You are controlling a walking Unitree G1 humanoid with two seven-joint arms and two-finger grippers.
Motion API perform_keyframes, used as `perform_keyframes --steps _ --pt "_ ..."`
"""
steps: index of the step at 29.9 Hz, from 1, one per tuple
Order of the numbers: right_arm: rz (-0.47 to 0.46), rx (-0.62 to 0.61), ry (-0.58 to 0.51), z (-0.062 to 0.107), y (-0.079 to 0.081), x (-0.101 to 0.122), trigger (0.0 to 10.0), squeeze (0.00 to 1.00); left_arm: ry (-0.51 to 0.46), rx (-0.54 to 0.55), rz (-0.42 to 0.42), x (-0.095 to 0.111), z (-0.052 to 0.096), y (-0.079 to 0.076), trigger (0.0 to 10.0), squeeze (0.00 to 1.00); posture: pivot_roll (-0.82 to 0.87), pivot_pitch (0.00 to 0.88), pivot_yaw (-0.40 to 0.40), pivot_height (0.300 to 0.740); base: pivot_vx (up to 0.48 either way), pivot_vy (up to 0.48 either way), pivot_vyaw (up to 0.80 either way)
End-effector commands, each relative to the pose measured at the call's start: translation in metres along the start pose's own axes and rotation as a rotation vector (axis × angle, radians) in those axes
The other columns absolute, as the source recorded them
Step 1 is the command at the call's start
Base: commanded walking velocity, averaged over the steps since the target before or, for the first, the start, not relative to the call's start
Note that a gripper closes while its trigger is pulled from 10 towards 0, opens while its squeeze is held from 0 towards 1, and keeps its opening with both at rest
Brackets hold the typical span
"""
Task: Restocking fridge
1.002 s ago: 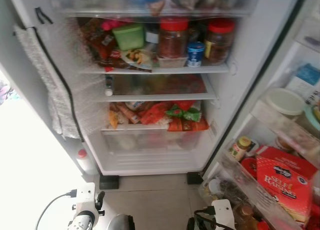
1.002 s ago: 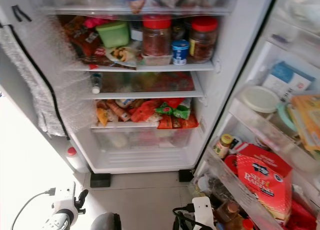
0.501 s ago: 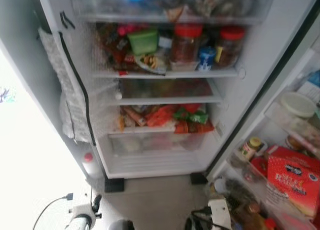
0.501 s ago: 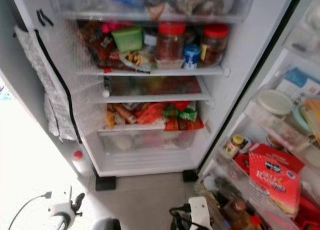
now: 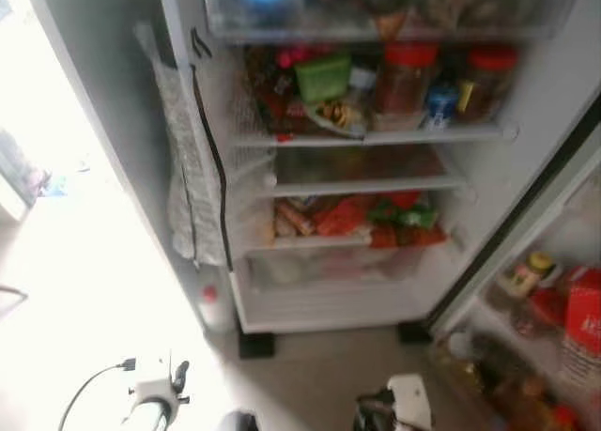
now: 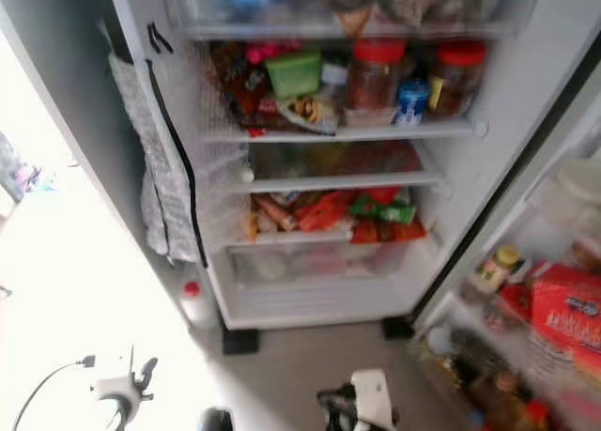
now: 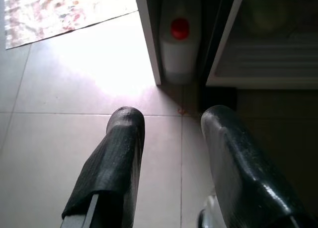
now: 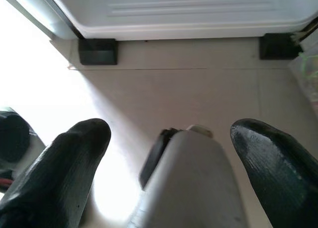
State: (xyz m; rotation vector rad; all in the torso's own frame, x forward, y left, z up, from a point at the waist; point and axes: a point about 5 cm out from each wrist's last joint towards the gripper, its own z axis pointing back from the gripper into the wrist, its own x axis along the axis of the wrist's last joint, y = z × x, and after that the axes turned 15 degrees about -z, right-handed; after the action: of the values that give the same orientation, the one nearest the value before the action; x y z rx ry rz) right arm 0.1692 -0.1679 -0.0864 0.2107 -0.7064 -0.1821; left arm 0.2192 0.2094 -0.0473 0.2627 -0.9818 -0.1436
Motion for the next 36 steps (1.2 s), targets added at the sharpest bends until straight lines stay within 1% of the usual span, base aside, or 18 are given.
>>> perform_keyframes --steps 1,7,22,25,28,30,34,36 --pt "-0.017 -0.01 0.031 0.0019 -0.001 -0.0081 10.0 0.0 0.032 0.015 -0.003 -0.0077 0.0021 0.0077 10.0 0.0 0.02 0.048 -0.009 0.648 0.0 0.315 0.0" --pt "-0.016 -0.01 0.033 0.0016 -0.0005 -0.008 10.0 0.0 0.05 0.024 -0.001 -0.013 0.004 0.0119 10.0 0.0 0.01 0.053 -0.006 0.648 0.0 0.313 0.0" --pt "-0.019 -0.007 0.033 0.0011 0.001 -0.0077 10.0 0.0 0.048 0.024 0.0 -0.0126 0.0038 0.0126 10.0 0.0 0.01 0.062 -0.001 0.648 0.0 0.307 0.0" --pt "-0.02 -0.005 0.032 0.001 0.0012 -0.0076 10.0 0.0 0.047 0.025 0.0 -0.0126 0.0039 0.0129 10.0 0.0 0.01 0.062 -0.001 0.648 0.0 0.252 0.0" --pt "-0.031 0.01 0.027 0.001 0.0022 -0.0071 10.0 0.0 0.045 0.026 -0.004 -0.0127 0.0041 0.0129 10.0 0.0 0.02 0.063 -0.002 0.648 0.0 0.0 0.0" --pt "-0.028 0.008 0.026 0.001 0.0021 -0.0069 10.0 0.0 0.048 0.024 -0.009 -0.0132 0.0042 0.0121 10.0 0.0 0.02 0.063 -0.003 0.663 0.0 0.0 0.0" --pt "-0.027 0.007 0.026 0.001 0.0018 -0.0067 10.0 0.0 0.048 0.018 -0.012 -0.0133 0.0044 0.0101 10.0 0.0 0.02 0.062 -0.004 0.678 0.0 0.0 0.0" --pt "-0.026 0.005 0.026 0.001 0.0015 -0.0067 10.0 0.0 0.048 0.015 -0.013 -0.013 0.0043 0.0092 10.0 0.0 0.02 0.062 -0.004 0.698 0.0 0.0 0.0"
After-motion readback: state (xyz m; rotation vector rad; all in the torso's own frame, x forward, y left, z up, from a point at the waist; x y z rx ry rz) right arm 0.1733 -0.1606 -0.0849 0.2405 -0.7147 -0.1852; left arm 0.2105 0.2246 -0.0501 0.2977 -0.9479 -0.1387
